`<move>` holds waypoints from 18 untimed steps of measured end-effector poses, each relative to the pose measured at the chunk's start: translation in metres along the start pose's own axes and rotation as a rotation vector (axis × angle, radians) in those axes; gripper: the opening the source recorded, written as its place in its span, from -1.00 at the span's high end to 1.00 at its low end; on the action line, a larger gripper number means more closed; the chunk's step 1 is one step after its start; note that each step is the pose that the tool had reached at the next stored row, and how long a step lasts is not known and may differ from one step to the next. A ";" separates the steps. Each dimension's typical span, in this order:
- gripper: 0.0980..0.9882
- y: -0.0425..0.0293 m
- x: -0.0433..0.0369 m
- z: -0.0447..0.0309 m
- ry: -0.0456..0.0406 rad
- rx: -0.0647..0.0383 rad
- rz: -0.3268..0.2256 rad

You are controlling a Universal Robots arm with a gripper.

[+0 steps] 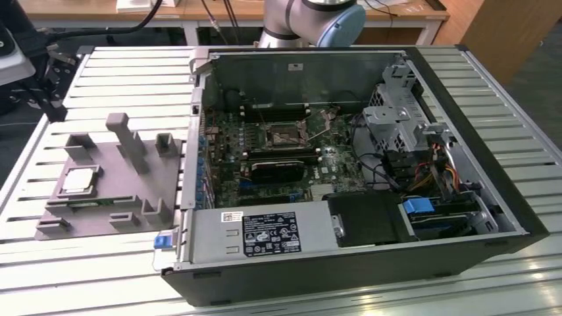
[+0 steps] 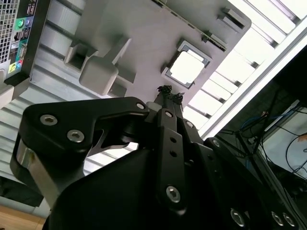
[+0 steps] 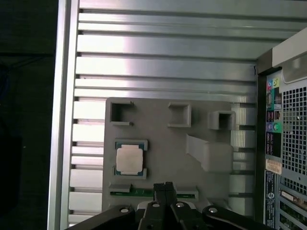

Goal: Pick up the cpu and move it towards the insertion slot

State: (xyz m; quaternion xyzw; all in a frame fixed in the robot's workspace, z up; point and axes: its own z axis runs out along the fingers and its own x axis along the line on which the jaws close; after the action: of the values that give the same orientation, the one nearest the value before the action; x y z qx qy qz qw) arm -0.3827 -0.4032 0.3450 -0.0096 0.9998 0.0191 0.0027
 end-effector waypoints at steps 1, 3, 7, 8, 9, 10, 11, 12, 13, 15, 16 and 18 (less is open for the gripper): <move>0.99 0.0000 0.0000 0.0012 -0.0004 0.000 0.000; 0.99 -0.0001 0.0001 0.0034 -0.0010 0.000 0.000; 0.99 -0.0003 0.0002 0.0076 -0.0019 0.000 0.000; 0.99 -0.0003 0.0002 0.0086 -0.0021 0.000 0.000; 0.99 -0.0004 0.0002 0.0095 -0.0022 0.000 0.000; 0.99 -0.0004 0.0003 0.0104 -0.0023 0.000 0.000; 0.99 -0.0004 0.0003 0.0114 -0.0026 0.000 0.000; 0.99 -0.0005 0.0003 0.0124 -0.0027 0.000 0.000; 0.99 -0.0005 0.0003 0.0134 -0.0029 0.000 0.000; 0.99 -0.0006 0.0004 0.0157 -0.0033 0.000 0.000; 0.99 -0.0006 0.0004 0.0169 -0.0035 0.000 0.000; 0.99 -0.0007 0.0005 0.0193 -0.0041 0.000 0.000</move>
State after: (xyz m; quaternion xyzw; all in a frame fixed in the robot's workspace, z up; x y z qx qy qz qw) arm -0.3831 -0.4032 0.3257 -0.0097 0.9998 0.0191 0.0048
